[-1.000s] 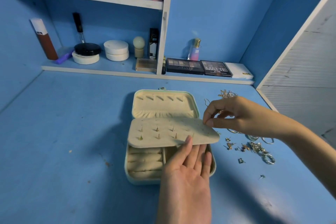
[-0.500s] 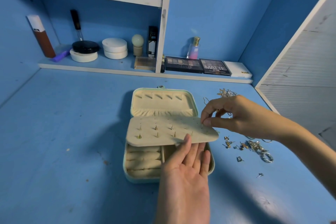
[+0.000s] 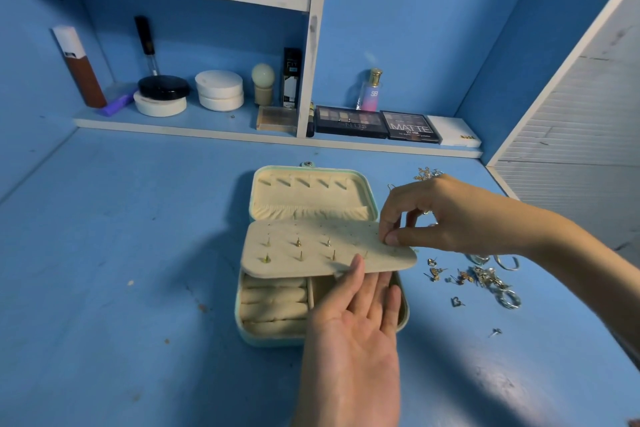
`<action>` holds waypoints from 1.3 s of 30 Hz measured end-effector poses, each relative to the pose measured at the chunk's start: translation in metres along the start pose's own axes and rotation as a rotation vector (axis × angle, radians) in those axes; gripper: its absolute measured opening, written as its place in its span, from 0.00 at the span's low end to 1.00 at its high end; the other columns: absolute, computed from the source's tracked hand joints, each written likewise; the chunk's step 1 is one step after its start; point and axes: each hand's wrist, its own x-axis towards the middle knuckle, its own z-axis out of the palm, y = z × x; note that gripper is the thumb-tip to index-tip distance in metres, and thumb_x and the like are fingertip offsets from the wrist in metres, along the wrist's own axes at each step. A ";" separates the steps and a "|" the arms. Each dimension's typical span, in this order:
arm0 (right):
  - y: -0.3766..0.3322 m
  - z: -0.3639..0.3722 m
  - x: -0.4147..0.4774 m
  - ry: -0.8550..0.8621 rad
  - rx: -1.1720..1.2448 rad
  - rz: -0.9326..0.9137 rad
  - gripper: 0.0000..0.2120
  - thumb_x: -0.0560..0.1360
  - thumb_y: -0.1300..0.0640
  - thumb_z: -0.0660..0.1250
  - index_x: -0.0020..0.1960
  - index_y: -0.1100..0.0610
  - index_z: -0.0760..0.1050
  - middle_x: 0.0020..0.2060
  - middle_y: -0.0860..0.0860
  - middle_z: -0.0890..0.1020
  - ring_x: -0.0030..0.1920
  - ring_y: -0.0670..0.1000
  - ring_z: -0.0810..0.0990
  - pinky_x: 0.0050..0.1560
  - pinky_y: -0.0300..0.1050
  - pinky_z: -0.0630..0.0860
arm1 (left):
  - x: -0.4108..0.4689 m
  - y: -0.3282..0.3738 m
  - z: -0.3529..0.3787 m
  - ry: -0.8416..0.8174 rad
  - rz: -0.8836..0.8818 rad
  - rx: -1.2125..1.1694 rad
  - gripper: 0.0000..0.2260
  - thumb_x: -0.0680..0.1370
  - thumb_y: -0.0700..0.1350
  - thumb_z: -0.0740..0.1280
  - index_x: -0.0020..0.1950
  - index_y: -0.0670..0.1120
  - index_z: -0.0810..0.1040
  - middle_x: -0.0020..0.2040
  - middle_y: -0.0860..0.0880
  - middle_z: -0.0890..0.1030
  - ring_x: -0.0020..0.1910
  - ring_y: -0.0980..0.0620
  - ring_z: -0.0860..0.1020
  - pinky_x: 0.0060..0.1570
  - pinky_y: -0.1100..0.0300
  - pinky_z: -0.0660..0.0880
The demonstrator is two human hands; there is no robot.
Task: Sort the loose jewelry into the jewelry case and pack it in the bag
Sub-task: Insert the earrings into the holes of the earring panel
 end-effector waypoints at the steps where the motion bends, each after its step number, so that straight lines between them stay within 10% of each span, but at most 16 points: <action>1: -0.001 -0.001 0.001 -0.011 -0.012 -0.003 0.04 0.74 0.58 0.69 0.44 0.49 0.80 0.42 0.41 0.82 0.43 0.43 0.79 0.48 0.37 0.76 | 0.000 0.000 0.000 -0.001 -0.001 -0.001 0.09 0.67 0.42 0.66 0.34 0.43 0.86 0.49 0.44 0.85 0.55 0.50 0.79 0.55 0.57 0.71; 17: -0.016 -0.013 0.014 -0.145 -0.143 0.057 0.06 0.70 0.59 0.68 0.43 0.49 0.81 0.39 0.45 0.82 0.42 0.45 0.80 0.47 0.46 0.77 | 0.005 0.000 -0.001 0.043 -0.044 -0.003 0.15 0.66 0.42 0.67 0.50 0.39 0.82 0.50 0.43 0.85 0.57 0.48 0.79 0.60 0.55 0.70; 39: -0.014 -0.017 0.027 -0.241 -0.130 0.029 0.05 0.68 0.59 0.69 0.41 0.50 0.81 0.38 0.45 0.81 0.41 0.45 0.79 0.47 0.46 0.77 | 0.007 0.000 -0.003 0.023 -0.058 0.013 0.14 0.66 0.42 0.66 0.49 0.38 0.82 0.51 0.42 0.84 0.58 0.48 0.78 0.62 0.54 0.69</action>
